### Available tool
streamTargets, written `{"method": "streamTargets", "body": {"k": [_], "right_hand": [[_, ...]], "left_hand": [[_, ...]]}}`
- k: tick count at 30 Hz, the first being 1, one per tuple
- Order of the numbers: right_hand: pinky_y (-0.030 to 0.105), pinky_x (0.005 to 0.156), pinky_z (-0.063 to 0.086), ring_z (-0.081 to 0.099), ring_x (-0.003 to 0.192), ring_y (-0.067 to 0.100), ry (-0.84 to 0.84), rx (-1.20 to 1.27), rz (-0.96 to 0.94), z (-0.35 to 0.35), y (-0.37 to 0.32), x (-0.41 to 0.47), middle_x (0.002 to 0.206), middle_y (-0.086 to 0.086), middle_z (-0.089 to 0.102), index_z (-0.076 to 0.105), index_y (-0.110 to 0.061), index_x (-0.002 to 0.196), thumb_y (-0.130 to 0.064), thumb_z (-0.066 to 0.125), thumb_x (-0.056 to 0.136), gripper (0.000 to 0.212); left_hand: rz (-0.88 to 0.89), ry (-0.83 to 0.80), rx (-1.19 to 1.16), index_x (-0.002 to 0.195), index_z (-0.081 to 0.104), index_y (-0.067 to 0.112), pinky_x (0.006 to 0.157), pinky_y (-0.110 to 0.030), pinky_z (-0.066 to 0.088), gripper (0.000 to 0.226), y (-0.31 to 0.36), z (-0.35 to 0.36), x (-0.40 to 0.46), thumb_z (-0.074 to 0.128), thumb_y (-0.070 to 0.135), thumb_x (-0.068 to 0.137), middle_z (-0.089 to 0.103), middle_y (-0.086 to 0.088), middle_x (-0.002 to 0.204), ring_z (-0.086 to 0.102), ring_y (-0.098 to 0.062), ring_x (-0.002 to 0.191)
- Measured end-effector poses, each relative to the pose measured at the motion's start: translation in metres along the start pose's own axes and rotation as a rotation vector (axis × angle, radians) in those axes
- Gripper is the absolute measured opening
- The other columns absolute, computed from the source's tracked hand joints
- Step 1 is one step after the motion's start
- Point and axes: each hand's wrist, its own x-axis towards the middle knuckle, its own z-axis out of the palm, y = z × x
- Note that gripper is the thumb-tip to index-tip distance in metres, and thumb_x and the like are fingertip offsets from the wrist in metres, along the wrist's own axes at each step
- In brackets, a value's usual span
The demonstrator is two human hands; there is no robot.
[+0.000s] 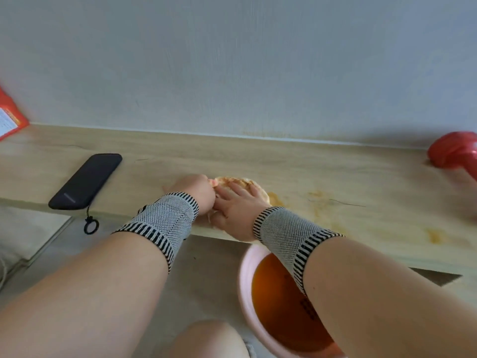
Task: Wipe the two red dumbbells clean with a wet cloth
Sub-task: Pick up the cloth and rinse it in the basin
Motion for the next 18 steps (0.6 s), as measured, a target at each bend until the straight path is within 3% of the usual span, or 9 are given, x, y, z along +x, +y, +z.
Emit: {"method": "streamTargets", "body": {"k": [5,8,9,11,12,14,16,18], "right_hand": [[0.057,0.118,-0.001,-0.004,0.150,0.022,0.021,-0.032,0.079,0.009,0.028,-0.071,0.164,-0.009,-0.003,0.007,-0.038,0.153,-0.050,0.026,0.100,0.058],[0.049,0.120,-0.001,-0.004,0.150,0.017,0.025,0.041,0.252,0.010,0.070,-0.108,0.163,-0.011,-0.001,0.007,-0.039,0.153,-0.050,0.022,0.101,0.055],[0.045,0.120,0.003,0.003,0.150,0.017,0.057,0.076,0.310,0.009,0.081,-0.118,0.163,-0.010,0.007,0.014,-0.038,0.153,-0.047,0.024,0.101,0.054],[0.033,0.112,0.026,0.034,0.138,0.021,0.244,0.212,0.442,0.002,0.100,-0.141,0.153,0.000,0.039,0.042,-0.027,0.144,-0.032,0.033,0.101,0.045],[0.028,0.098,0.038,0.049,0.120,0.023,0.375,0.294,0.538,-0.004,0.109,-0.154,0.137,0.005,0.056,0.056,-0.021,0.132,-0.023,0.037,0.099,0.038],[0.027,0.078,0.040,0.055,0.097,0.026,0.554,0.356,0.721,-0.013,0.130,-0.177,0.113,0.010,0.068,0.066,-0.015,0.113,-0.014,0.039,0.095,0.033],[0.035,0.089,0.040,0.053,0.113,0.032,0.493,0.287,0.837,-0.012,0.146,-0.196,0.124,0.010,0.063,0.062,-0.014,0.120,-0.023,0.037,0.096,0.035],[0.045,0.109,0.027,0.028,0.141,0.029,0.347,0.213,0.911,0.001,0.151,-0.204,0.151,0.004,0.038,0.042,-0.020,0.141,-0.041,0.029,0.097,0.051]], "left_hand": [[0.106,-0.024,0.011,0.117,0.062,0.020,0.103,-0.049,0.042,0.032,0.044,0.014,-0.042,0.042,0.025,0.092,0.064,-0.008,0.122,0.058,-0.031,0.112],[0.162,-0.055,0.015,0.130,0.056,0.021,0.110,-0.050,0.034,0.041,0.074,0.021,-0.064,0.040,0.023,0.093,0.056,-0.008,0.137,0.052,-0.030,0.125],[0.175,-0.063,0.015,0.135,0.053,0.022,0.111,-0.049,0.033,0.044,0.081,0.022,-0.070,0.040,0.020,0.093,0.053,-0.007,0.142,0.049,-0.029,0.129],[0.216,-0.063,-0.006,0.141,0.047,0.023,0.111,-0.044,0.035,0.048,0.096,0.024,-0.081,0.040,0.017,0.094,0.049,-0.006,0.146,0.048,-0.028,0.130],[0.234,-0.054,-0.024,0.144,0.043,0.022,0.109,-0.041,0.037,0.050,0.103,0.025,-0.085,0.040,0.016,0.095,0.048,-0.006,0.147,0.048,-0.028,0.130],[0.265,-0.029,-0.034,0.147,0.039,0.022,0.108,-0.039,0.039,0.053,0.114,0.026,-0.089,0.041,0.014,0.095,0.044,-0.006,0.150,0.047,-0.027,0.132],[0.284,-0.014,-0.004,0.148,0.037,0.020,0.112,-0.044,0.033,0.053,0.119,0.029,-0.090,0.040,0.015,0.095,0.037,-0.003,0.154,0.039,-0.025,0.138],[0.275,-0.003,0.033,0.150,0.031,0.021,0.117,-0.052,0.021,0.056,0.117,0.032,-0.086,0.041,0.019,0.095,0.023,0.002,0.160,0.022,-0.023,0.147]]}}
